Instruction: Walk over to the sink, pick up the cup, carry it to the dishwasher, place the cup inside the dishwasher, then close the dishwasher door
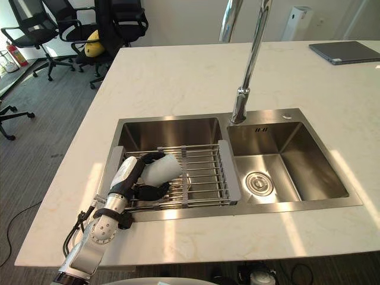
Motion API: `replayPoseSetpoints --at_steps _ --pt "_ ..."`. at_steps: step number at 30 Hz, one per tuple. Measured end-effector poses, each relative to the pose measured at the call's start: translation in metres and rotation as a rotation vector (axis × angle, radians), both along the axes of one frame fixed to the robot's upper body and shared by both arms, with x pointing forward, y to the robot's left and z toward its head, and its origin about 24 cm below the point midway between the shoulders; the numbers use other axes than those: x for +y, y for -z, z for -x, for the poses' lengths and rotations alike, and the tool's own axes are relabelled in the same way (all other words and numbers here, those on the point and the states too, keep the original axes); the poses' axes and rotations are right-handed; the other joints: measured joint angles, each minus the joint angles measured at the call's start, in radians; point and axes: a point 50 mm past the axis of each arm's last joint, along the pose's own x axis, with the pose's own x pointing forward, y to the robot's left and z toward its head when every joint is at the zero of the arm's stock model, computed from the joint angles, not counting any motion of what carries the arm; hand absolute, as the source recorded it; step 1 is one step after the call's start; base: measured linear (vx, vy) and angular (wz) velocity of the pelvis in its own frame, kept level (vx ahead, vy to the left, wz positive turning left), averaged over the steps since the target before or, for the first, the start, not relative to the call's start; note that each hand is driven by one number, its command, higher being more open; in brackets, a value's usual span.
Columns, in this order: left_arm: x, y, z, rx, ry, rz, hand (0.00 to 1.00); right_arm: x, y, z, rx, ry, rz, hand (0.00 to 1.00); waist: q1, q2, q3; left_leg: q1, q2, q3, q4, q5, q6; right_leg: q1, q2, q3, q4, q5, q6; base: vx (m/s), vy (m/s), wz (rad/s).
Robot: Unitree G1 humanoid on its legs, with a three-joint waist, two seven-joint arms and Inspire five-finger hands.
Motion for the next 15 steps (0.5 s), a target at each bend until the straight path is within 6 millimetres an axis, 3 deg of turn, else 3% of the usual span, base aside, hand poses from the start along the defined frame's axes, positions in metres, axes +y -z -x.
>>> replayPoseSetpoints --at_steps 15 --pt "-0.02 -0.047 0.013 -0.201 -0.075 0.56 0.3 -0.003 0.002 0.008 0.005 0.099 -0.017 0.9 0.009 0.0 -0.001 0.004 0.014 0.067 0.053 -0.046 0.002 -0.01 0.002 0.072 0.018 0.0 0.003 -0.01 -0.002 -0.14"
